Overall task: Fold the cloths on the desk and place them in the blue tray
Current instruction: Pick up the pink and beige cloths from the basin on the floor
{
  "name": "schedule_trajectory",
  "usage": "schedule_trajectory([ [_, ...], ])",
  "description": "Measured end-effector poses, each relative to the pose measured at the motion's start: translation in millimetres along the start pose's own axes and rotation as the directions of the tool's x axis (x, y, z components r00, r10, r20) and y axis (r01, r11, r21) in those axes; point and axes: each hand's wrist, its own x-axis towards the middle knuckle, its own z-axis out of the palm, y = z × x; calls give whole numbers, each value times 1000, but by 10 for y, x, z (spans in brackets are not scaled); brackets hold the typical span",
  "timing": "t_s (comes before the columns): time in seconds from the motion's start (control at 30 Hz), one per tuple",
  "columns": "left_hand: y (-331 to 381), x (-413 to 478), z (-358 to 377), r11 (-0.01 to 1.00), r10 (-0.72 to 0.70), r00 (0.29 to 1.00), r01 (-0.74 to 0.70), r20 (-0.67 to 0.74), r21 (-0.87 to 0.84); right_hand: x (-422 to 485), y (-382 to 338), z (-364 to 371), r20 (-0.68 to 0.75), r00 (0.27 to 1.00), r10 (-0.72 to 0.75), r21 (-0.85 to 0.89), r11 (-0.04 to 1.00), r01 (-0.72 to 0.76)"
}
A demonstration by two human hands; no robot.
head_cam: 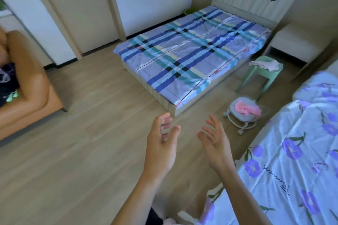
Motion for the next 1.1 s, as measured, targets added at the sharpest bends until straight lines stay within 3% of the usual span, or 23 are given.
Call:
schedule_trajectory([
  [0.23, 42, 1473, 372, 1000, 30, 959, -30, 282, -4, 1064, -118, 99, -269, 962, 55, 0, 998, -57],
  [0.47, 357, 2658, 1076, 996, 64, 833, -90, 550, 21, 1857, -271, -24, -495, 859, 127, 53, 992, -116],
  [0.63, 398, 3176, 1881, 995, 48, 729, -91, 682, 27, 2367, -127, -355, -635, 738, 229, 149, 973, -173],
  [0.83, 396, 3701, 3090, 991, 52, 643, -130, 764, 42, 3305, 252, -1073, -688, 671, 276, 229, 960, -159],
  [1.1, 653, 4572, 4680, 977, 58, 643, -193, 764, 88, 4698, 504, -2319, -694, 664, 279, 262, 956, -128],
])
